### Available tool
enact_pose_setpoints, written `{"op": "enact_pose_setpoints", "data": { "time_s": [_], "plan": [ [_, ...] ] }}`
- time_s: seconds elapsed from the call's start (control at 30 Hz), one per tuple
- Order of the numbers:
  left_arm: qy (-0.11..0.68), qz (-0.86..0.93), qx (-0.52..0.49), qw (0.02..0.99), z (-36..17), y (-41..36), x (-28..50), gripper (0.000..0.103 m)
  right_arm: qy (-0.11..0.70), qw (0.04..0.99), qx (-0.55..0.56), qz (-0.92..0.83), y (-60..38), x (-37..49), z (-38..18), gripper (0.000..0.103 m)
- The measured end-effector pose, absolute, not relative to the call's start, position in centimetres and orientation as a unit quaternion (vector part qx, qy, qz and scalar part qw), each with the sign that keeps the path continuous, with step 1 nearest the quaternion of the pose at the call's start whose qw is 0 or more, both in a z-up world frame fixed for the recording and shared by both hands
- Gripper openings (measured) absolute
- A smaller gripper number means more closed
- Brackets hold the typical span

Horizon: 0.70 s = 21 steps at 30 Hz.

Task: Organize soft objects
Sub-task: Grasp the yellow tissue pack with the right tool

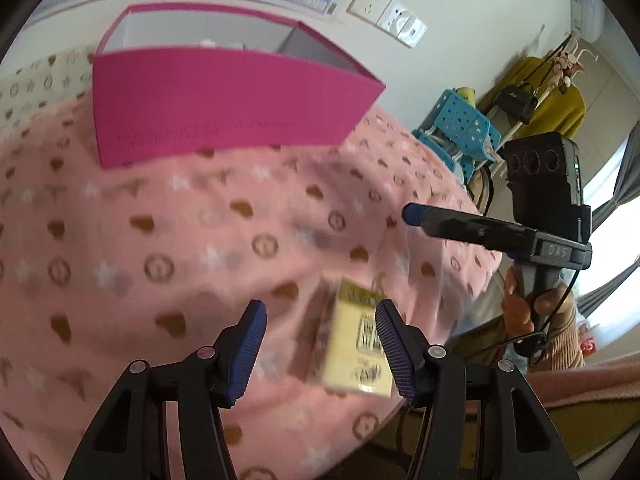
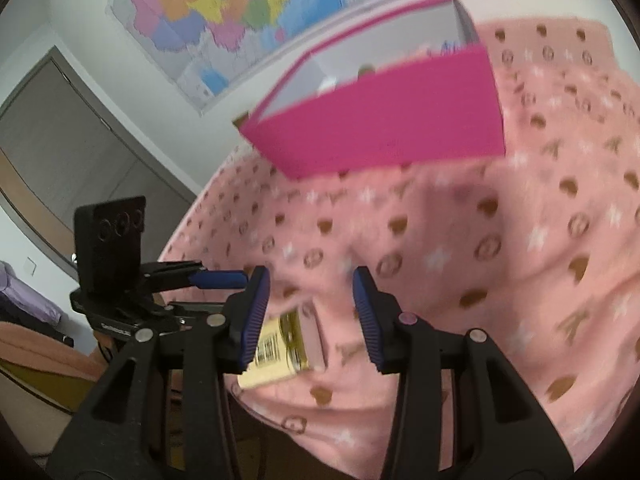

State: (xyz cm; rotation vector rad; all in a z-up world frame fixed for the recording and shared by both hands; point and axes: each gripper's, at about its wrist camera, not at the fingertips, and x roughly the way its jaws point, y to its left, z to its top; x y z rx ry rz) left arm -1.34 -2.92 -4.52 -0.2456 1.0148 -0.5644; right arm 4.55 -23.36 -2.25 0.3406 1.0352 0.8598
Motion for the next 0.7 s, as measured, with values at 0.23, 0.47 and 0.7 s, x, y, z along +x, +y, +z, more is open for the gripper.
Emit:
{"op": "enact_pose_setpoints", "data": {
  "time_s": [0.23, 0.47, 0.7],
  "plan": [
    [0.506, -0.27, -0.144, 0.807, -6.1, -2.8, -3.4, 0.058, 0.5, 0.751, 0.137, 0.408, -21.6, 3.4, -4.1, 0.045],
    [0.525, -0.282, -0.158, 0.787, -7.0, -3.6, -4.7, 0.058, 0.507, 0.74, 0.149, 0.416, -20.9, 3.0, -5.2, 0.045],
    [0.526, -0.29, -0.169, 0.781, -6.9, -4.0, -4.5, 0.051, 0.51, 0.732, 0.163, 0.42, -20.9, 2.7, -5.7, 0.044]
  ]
}}
